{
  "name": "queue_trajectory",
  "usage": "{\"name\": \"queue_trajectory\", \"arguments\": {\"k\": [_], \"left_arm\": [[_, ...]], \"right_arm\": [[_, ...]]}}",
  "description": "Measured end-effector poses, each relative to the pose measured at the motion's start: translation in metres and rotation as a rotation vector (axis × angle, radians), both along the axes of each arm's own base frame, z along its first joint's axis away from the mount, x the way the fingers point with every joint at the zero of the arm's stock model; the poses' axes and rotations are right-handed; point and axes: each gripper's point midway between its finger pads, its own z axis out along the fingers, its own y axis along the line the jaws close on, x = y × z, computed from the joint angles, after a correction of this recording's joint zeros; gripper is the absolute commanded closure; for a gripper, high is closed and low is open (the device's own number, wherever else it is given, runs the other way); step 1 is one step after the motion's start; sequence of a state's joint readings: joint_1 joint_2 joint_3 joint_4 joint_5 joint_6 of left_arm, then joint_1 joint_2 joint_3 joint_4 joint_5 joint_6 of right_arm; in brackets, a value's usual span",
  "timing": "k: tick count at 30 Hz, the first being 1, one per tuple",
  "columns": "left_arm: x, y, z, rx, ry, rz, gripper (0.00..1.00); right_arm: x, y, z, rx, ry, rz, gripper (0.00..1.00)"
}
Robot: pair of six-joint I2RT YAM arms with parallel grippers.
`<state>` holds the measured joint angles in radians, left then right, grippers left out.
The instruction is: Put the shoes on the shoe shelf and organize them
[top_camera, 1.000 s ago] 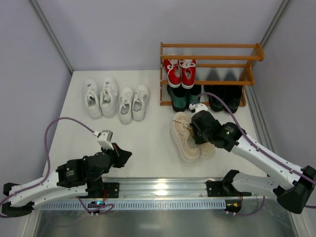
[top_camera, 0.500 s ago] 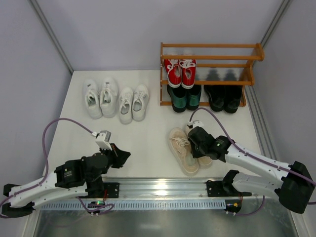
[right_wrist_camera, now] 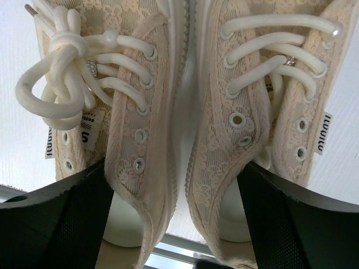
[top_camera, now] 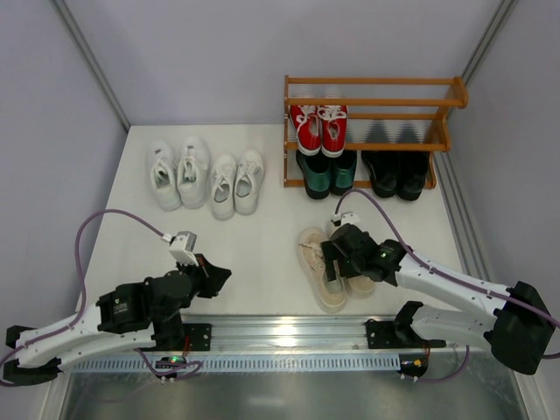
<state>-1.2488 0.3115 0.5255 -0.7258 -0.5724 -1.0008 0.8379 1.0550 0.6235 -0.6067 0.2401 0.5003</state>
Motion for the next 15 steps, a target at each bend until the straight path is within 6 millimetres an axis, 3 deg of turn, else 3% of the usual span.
{"name": "queue_trajectory", "arguments": {"k": [3,8,15], "left_arm": [[0.0,0.001,0.001,-0.011,0.002,0.003,1.0],[-0.001,0.003,0.004,-0.03,0.0,0.006,1.0],[-0.002,0.007,0.002,-0.027,0.003,0.01,1.0]], "right_arm": [[0.003,0.0,0.005,-0.007,-0.009,-0.001,0.16],[0.007,0.005,0.012,-0.002,-0.024,0.024,0.4],[0.006,0.013,0.012,0.014,-0.004,0.043,0.47]]}}
